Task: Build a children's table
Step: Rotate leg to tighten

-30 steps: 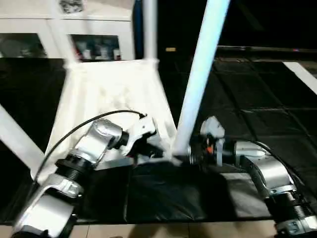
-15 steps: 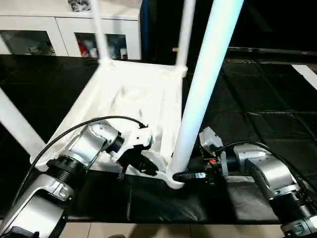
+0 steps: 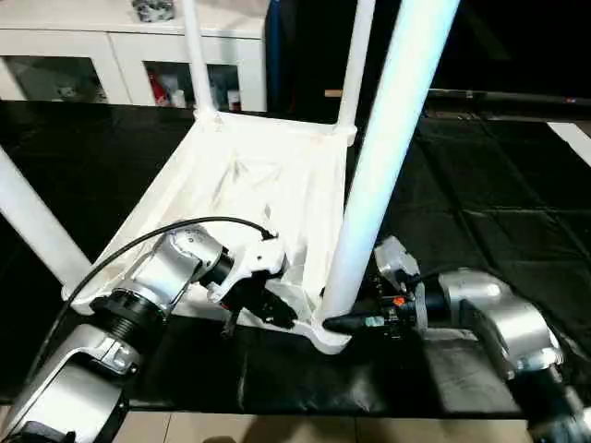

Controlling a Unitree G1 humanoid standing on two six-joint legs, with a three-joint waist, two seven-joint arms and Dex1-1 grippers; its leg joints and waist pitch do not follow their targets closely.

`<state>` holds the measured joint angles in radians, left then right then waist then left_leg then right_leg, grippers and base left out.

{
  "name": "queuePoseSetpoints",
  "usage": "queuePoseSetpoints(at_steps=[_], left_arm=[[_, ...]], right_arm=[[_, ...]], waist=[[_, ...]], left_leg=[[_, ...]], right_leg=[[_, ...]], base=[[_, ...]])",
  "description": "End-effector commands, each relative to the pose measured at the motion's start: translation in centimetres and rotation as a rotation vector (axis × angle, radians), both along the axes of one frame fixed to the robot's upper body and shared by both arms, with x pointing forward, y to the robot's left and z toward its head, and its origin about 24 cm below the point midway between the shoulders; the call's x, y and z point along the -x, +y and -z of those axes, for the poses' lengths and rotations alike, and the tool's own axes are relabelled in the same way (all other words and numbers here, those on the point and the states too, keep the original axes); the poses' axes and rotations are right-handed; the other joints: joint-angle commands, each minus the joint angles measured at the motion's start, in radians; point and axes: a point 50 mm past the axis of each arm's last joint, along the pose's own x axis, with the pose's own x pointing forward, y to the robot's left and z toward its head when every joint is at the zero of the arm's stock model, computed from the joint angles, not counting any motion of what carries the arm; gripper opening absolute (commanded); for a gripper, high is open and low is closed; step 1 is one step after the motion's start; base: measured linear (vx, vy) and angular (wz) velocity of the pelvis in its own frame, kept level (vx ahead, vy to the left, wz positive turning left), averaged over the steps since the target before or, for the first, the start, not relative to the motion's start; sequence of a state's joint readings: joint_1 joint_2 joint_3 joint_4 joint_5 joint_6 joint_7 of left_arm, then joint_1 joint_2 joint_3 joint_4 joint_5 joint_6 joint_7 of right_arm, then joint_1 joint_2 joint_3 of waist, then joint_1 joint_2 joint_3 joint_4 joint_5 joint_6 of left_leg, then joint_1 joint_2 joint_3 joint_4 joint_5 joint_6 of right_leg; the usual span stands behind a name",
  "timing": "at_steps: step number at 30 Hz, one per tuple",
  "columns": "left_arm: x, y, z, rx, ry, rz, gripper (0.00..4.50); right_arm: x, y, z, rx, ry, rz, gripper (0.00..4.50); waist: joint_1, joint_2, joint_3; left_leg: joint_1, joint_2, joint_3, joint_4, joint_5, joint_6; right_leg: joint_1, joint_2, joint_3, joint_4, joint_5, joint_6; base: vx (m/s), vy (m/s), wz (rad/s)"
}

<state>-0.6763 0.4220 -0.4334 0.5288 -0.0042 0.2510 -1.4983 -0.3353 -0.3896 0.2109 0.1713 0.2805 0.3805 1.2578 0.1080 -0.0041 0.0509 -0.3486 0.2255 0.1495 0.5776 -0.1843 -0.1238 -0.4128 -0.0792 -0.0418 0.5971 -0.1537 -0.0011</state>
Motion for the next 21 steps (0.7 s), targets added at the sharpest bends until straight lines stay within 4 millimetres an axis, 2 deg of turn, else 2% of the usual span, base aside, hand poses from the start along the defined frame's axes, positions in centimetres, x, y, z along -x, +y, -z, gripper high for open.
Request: queuePoseSetpoints(at_steps=[1, 3, 4, 5, 6, 7, 10, 11, 12, 13, 15, 16, 17, 18, 19, 20, 21], left_arm=[[-0.9, -1.8, -0.4, 0.062, -0.031, -0.138, 0.00], [-1.0, -2.3, -0.5, 0.087, -0.027, -0.178, 0.00], [-1.1, -2.6, -0.5, 0.097, -0.025, -0.197, 0.00], [-1.2, -3.1, -0.6, 0.111, -0.024, -0.227, 0.00], [-1.3, -3.4, -0.6, 0.120, -0.024, -0.247, 0.00], [-1.6, -4.3, -0.6, 0.142, -0.022, -0.310, 0.00], [-2.0, -5.8, -0.8, 0.174, -0.028, -0.411, 0.00], [-2.3, -6.3, -0.9, 0.184, -0.034, -0.449, 0.00], [-2.5, -6.7, -1.0, 0.196, -0.040, -0.490, 0.00], [-2.8, -7.1, -1.1, 0.207, -0.048, -0.531, 0.00], [-3.0, -7.4, -1.3, 0.216, -0.056, -0.564, 0.00], [-3.0, -7.7, -1.4, 0.223, -0.060, -0.579, 0.00], [-3.0, -7.9, -1.5, 0.227, -0.062, -0.585, 0.00], [-3.0, -8.0, -1.6, 0.227, -0.067, -0.586, 0.00], [-3.0, -8.0, -1.6, 0.223, -0.075, -0.584, 0.00], [-3.0, -7.8, -1.6, 0.213, -0.085, -0.573, 0.00], [-3.0, -7.8, -1.6, 0.213, -0.085, -0.573, 0.00]], right_arm=[[-0.2, 2.3, 0.9, -0.023, 0.018, 0.105, 2.13], [-0.6, 2.8, 1.1, -0.021, 0.027, 0.168, 2.09], [-0.7, 3.0, 1.2, -0.018, 0.034, 0.198, 2.07], [-1.1, 3.4, 1.3, -0.010, 0.033, 0.249, 2.05], [-1.3, 3.7, 1.4, -0.005, 0.031, 0.283, 2.04], [-2.0, 4.4, 1.5, 0.004, 0.044, 0.374, 2.03], [-2.8, 5.8, 1.6, 0.031, 0.056, 0.490, 2.02], [-3.1, 6.2, 1.6, 0.038, 0.053, 0.526, 2.02], [-3.5, 6.5, 1.6, 0.046, 0.050, 0.564, 2.02], [-3.8, 6.8, 1.5, 0.057, 0.045, 0.597, 2.02], [-4.1, 7.0, 1.4, 0.064, 0.045, 0.628, 2.02], [-4.3, 7.2, 1.4, 0.060, 0.048, 0.649, 2.02], [-4.4, 7.4, 1.3, 0.055, 0.042, 0.651, 2.53], [-4.4, 7.5, 1.2, 0.061, 0.019, 0.635, 2.53], [-4.3, 7.6, 1.2, 0.070, -0.001, 0.618, 2.65], [-4.1, 7.5, 1.2, 0.084, -0.030, 0.583, 2.65], [-4.1, 7.5, 1.2, 0.084, -0.030, 0.583, 2.84]], waist=[[-0.009, -0.001, -0.058], [-0.017, -0.003, -0.058], [-0.022, -0.001, -0.055], [-0.031, -0.005, -0.054], [-0.033, -0.003, -0.055], [-0.043, -0.003, -0.053], [-0.072, -0.008, -0.055], [-0.075, -0.010, -0.054], [-0.076, -0.007, -0.054], [-0.080, -0.007, -0.055], [-0.080, -0.008, -0.056], [-0.080, -0.007, -0.057], [-0.081, -0.007, -0.058], [-0.080, -0.006, -0.059], [-0.078, -0.006, -0.062], [-0.078, -0.007, -0.063], [-0.077, -0.006, -0.064]], left_leg=[[-0.002, -0.014, 0.026, -0.070, -0.248, 0.005], [-0.001, -0.018, 0.022, -0.072, -0.272, -0.005], [0.000, -0.019, 0.021, -0.072, -0.282, -0.010], [-0.006, -0.021, 0.019, -0.073, -0.286, -0.010], [-0.008, -0.022, 0.017, -0.074, -0.284, -0.009], [-0.011, -0.024, 0.016, -0.074, -0.293, -0.011], [-0.016, -0.033, 0.011, -0.067, -0.307, -0.007], [-0.019, -0.033, 0.011, -0.068, -0.305, -0.004], [-0.018, -0.033, 0.011, -0.067, -0.303, -0.003], [-0.014, -0.035, 0.012, -0.063, -0.310, 0.002], [-0.011, -0.035, 0.012, -0.063, -0.310, 0.008], [-0.011, -0.032, 0.013, -0.065, -0.305, 0.016], [-0.014, -0.029, 0.012, -0.068, -0.297, 0.019], [-0.015, -0.028, 0.013, -0.069, -0.291, 0.021], [-0.015, -0.026, 0.015, -0.069, -0.271, 0.028], [-0.017, -0.025, 0.015, -0.069, -0.260, 0.029], [-0.018, -0.024, 0.015, -0.069, -0.247, 0.029]], right_leg=[[0.052, -0.033, 0.022, -0.076, -0.378, -0.173], [0.053, -0.034, 0.017, -0.084, -0.463, -0.142], [0.048, -0.033, 0.016, -0.088, -0.503, -0.124], [0.052, -0.034, 0.013, -0.092, -0.537, -0.105], [0.053, -0.035, 0.011, -0.094, -0.547, -0.098], [0.050, -0.033, 0.008, -0.097, -0.565, -0.088], [0.050, -0.031, -0.003, -0.109, -0.624, -0.057], [0.051, -0.031, -0.003, -0.109, -0.623, -0.054], [0.048, -0.031, -0.003, -0.110, -0.619, -0.055], [0.042, -0.028, -0.006, -0.114, -0.616, -0.057], [0.041, -0.027, -0.006, -0.114, -0.605, -0.059], [0.041, -0.027, -0.002, -0.112, -0.570, -0.071], [0.045, -0.027, 0.000, -0.104, -0.524, -0.089], [0.046, -0.027, 0.001, -0.103, -0.502, -0.095], [0.049, -0.026, 0.006, -0.094, -0.423, -0.121], [0.051, -0.026, 0.008, -0.090, -0.396, -0.131], [0.053, -0.027, 0.009, -0.087, -0.368, -0.141]], base=[[0.000, 0.000, 0.00], [0.000, 0.000, 0.00], [0.000, 0.000, 0.00], [0.000, 0.000, 0.00], [0.000, 0.000, 0.00], [0.000, 0.000, 0.00], [0.000, 0.000, 0.00], [0.000, 0.000, 0.00], [0.000, 0.000, 0.00], [0.000, 0.000, 0.00], [0.000, 0.000, 0.00], [0.000, 0.000, 0.00], [0.000, 0.000, 0.00], [0.000, 0.000, 0.00], [0.000, 0.000, 0.00], [0.000, 0.000, 0.00], [0.000, 0.000, 0.00]])
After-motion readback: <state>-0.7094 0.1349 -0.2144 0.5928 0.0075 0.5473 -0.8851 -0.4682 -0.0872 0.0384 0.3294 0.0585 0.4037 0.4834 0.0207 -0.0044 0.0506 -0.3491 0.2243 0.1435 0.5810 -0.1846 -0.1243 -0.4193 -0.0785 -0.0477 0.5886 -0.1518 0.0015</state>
